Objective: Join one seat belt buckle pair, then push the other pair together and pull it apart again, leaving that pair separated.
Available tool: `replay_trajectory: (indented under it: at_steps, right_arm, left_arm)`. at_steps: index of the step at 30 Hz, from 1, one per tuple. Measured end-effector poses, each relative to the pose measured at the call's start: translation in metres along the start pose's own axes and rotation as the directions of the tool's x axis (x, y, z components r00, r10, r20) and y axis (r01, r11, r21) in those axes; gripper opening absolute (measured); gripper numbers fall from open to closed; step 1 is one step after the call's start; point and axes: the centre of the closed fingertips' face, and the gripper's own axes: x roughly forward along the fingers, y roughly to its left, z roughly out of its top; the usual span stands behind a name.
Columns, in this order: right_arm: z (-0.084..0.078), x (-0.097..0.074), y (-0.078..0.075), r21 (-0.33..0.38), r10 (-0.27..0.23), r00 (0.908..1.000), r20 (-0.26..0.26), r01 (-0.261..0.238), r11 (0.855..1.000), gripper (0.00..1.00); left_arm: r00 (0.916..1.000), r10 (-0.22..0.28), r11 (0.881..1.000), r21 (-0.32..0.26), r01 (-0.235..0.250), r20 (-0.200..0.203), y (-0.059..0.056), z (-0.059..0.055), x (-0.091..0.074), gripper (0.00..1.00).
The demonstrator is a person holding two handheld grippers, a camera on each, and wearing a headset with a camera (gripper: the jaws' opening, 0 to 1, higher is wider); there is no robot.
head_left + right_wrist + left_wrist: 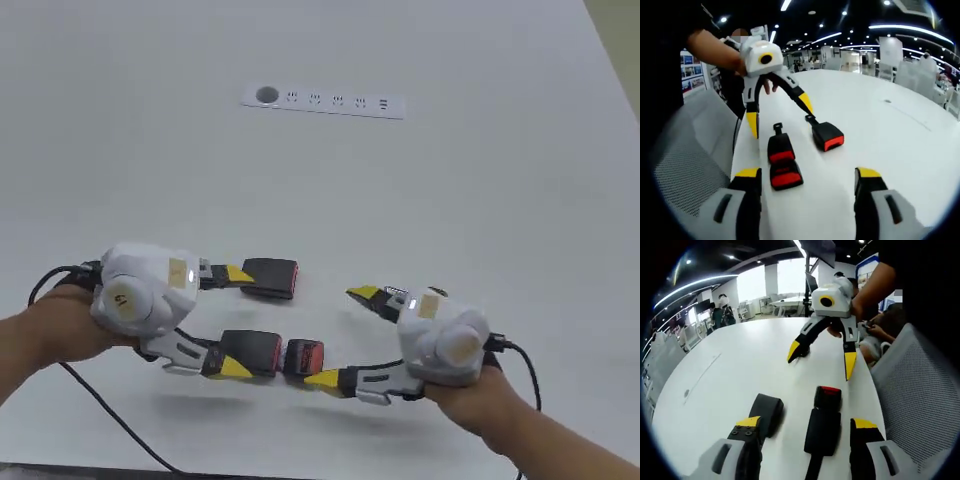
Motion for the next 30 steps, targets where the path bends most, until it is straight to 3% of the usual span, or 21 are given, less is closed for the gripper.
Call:
replay_trajectory:
  at_steps: [1, 8, 12, 14, 20, 24, 27, 30]
  right_arm:
    - [0.0, -0.007, -0.007, 0.011, -0.014, 0.9999, 0.005, 0.014, 1.0, 0.77]
    - [-0.013, -0.038, -0.046, 0.035, -0.066, 0.9976, -0.018, 0.067, 0.997, 0.77]
    - [-0.026, -0.051, -0.068, 0.032, -0.092, 0.9945, -0.049, 0.094, 0.995, 0.76]
    - [-0.033, -0.056, -0.075, 0.027, -0.093, 0.9932, -0.07, 0.095, 0.995, 0.76]
    - [-0.058, -0.066, -0.092, 0.019, -0.085, 0.9868, -0.137, 0.089, 0.996, 0.73]
    - [-0.075, -0.068, -0.099, 0.024, -0.071, 0.981, -0.18, 0.077, 0.997, 0.7]
    - [-0.079, -0.067, -0.102, 0.031, -0.059, 0.9802, -0.189, 0.066, 0.997, 0.67]
    - [-0.083, -0.064, -0.102, 0.034, -0.044, 0.9794, -0.197, 0.051, 0.998, 0.64]
  left_arm:
    - [1.0, 0.005, 1.0, -0.004, -0.006, -0.002, 0.007, -0.005, -0.001, 0.75]
    - [0.9988, 0.048, 0.999, 0.016, -0.047, -0.013, 0.038, 0.005, -0.008, 0.75]
    - [0.9983, 0.054, 0.998, 0.035, -0.054, -0.023, 0.055, 0.009, -0.004, 0.75]
    - [0.9971, 0.064, 0.998, 0.026, -0.063, -0.043, 0.064, 0.005, 0.0, 0.74]
    - [0.9959, 0.037, 0.999, 0.033, -0.034, -0.082, 0.068, -0.006, 0.014, 0.73]
    - [0.9922, 0.035, 0.999, 0.033, -0.031, -0.12, 0.073, -0.019, 0.024, 0.71]
    - [0.991, 0.012, 1.0, 0.004, -0.011, -0.133, 0.073, -0.026, 0.033, 0.69]
    - [0.9874, 0.005, 0.999, 0.04, 0.002, -0.158, 0.075, -0.031, 0.039, 0.68]
